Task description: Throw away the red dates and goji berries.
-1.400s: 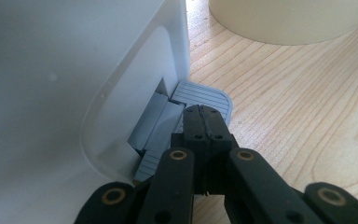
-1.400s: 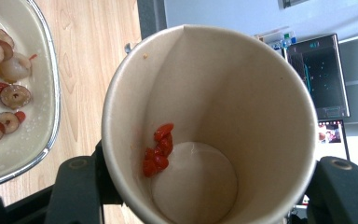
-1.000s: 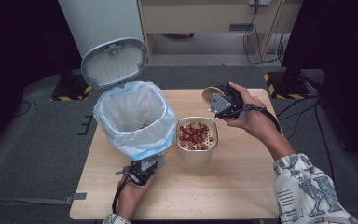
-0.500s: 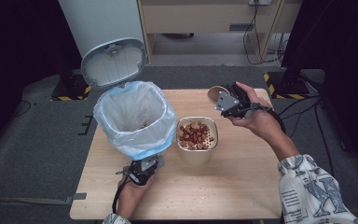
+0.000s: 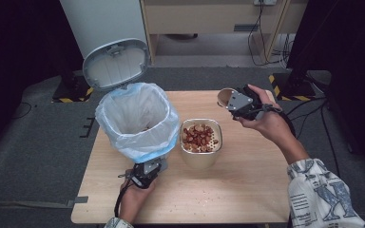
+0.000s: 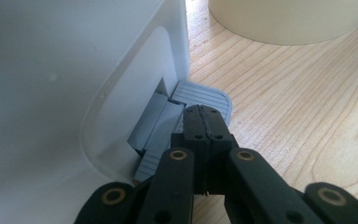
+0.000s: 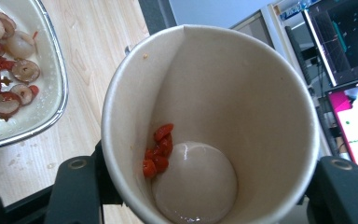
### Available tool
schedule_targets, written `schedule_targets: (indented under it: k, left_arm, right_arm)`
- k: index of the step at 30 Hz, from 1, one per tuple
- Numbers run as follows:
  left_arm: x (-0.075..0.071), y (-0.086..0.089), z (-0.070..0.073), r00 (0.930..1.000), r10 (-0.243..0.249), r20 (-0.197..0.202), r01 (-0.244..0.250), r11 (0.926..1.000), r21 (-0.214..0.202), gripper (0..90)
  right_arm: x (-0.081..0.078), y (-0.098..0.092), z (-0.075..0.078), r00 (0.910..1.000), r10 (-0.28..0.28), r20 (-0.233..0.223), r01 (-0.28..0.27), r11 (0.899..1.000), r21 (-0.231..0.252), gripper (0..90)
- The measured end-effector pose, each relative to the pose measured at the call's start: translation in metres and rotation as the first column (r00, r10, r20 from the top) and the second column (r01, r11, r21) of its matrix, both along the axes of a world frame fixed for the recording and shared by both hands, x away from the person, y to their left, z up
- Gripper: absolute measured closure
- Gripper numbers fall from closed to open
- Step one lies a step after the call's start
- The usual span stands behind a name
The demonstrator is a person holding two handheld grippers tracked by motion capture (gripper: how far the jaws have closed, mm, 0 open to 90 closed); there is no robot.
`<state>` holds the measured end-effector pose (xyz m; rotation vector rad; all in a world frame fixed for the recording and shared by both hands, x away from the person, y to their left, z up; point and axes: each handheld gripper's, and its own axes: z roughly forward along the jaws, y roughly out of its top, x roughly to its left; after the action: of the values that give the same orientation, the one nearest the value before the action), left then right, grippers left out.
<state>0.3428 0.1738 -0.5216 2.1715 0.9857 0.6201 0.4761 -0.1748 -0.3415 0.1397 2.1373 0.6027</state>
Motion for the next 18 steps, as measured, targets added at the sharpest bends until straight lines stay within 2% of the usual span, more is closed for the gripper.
schedule_targets:
  k: [4,10,18]
  left_arm:
    - [0.0,0.0,0.0,1.0,0.001,0.0,-0.001,1.0,-0.004,89.5]
    - [0.0,0.0,0.0,1.0,0.0,0.002,0.0,1.0,-0.006,89.5]
    - [0.0,0.0,0.0,1.0,0.0,0.002,0.0,1.0,-0.006,89.4]
  right_arm:
    - [0.001,-0.007,0.0,0.9995,-0.01,-0.031,0.011,0.999,0.045,36.6]
    - [0.002,-0.016,-0.001,0.9983,-0.017,-0.055,0.022,0.996,0.085,36.6]
    - [0.003,-0.029,-0.004,0.9918,-0.023,-0.126,0.043,0.985,0.164,36.4]
